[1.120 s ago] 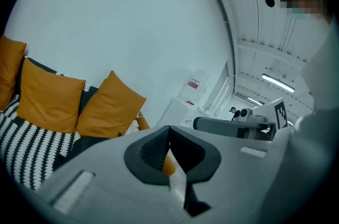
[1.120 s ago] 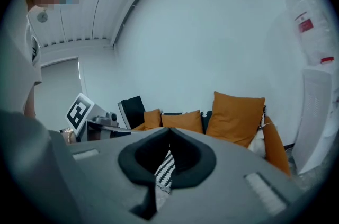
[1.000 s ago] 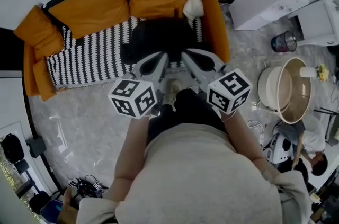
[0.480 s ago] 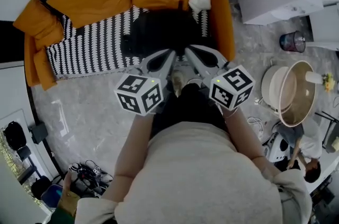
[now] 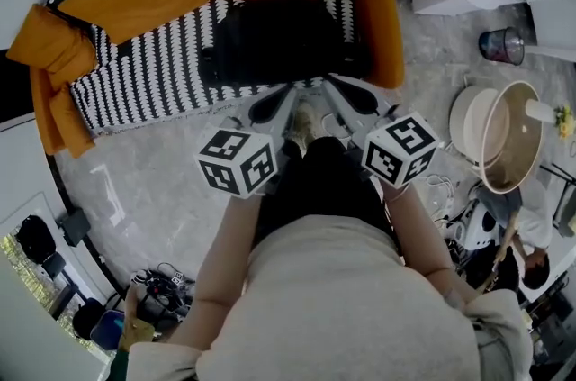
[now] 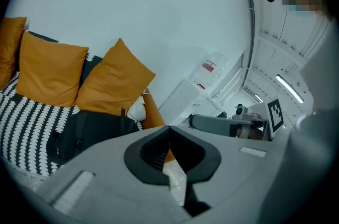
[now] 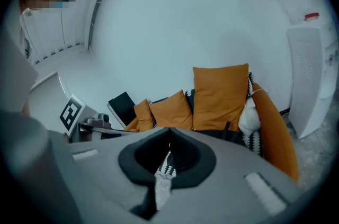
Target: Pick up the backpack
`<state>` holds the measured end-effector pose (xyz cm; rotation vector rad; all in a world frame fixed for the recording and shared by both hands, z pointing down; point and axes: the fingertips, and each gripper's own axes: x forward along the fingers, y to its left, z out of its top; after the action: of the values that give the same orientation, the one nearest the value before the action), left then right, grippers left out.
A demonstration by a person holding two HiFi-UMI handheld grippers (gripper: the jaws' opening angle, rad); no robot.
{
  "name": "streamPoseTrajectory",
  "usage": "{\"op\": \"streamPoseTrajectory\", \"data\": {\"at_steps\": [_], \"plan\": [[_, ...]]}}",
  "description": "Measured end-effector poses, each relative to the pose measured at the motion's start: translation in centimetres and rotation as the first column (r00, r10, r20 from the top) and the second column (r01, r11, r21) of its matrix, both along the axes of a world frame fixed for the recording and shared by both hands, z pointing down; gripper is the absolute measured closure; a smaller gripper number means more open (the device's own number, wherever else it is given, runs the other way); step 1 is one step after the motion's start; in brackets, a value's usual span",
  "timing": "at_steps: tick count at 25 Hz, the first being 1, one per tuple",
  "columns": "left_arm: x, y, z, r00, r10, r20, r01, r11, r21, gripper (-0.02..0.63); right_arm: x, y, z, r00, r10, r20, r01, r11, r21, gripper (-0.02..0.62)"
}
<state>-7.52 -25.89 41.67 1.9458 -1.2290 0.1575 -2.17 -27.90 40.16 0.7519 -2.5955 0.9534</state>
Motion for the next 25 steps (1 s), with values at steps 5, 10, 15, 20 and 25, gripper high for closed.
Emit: {"op": "streamPoseTrajectory", "data": {"at_steps": [5,10,15,20,25], "plan": [[-0.3,-0.3,3.2,0.998,0.059,-0.009,-0.06,0.998,-0.035,0.598,0.4,-0.8,2.6,0.999,0.033,-0.033,-0.034,0.999,-0.032,0.594],[-0.9,-0.5,6.0,0.994,0.089,-0.055,-0.089,0.996,0.007,0.598,1.3,-0.8,6.5,0.995,0.067,-0.075,-0.073,0.995,-0.074,0.594],[-0.9,-0.7,9.6,0.991,0.123,-0.052,-0.125,0.991,-0.036,0.598,3.6,-2.1,10.4,0.973,0.176,-0.152,-0.186,0.981,-0.06,0.594],[-0.1,-1.4,12.5,0.986,0.164,-0.036,-0.166,0.985,-0.048,0.598,4.5,-2.2,13.9,0.969,0.18,-0.169,-0.198,0.976,-0.092,0.594],[2.0,-2.0,15.8,0.983,0.173,-0.063,-0.177,0.982,-0.067,0.598,4.6,-1.8,17.4,0.968,0.163,-0.192,-0.19,0.973,-0.129,0.594]]}}
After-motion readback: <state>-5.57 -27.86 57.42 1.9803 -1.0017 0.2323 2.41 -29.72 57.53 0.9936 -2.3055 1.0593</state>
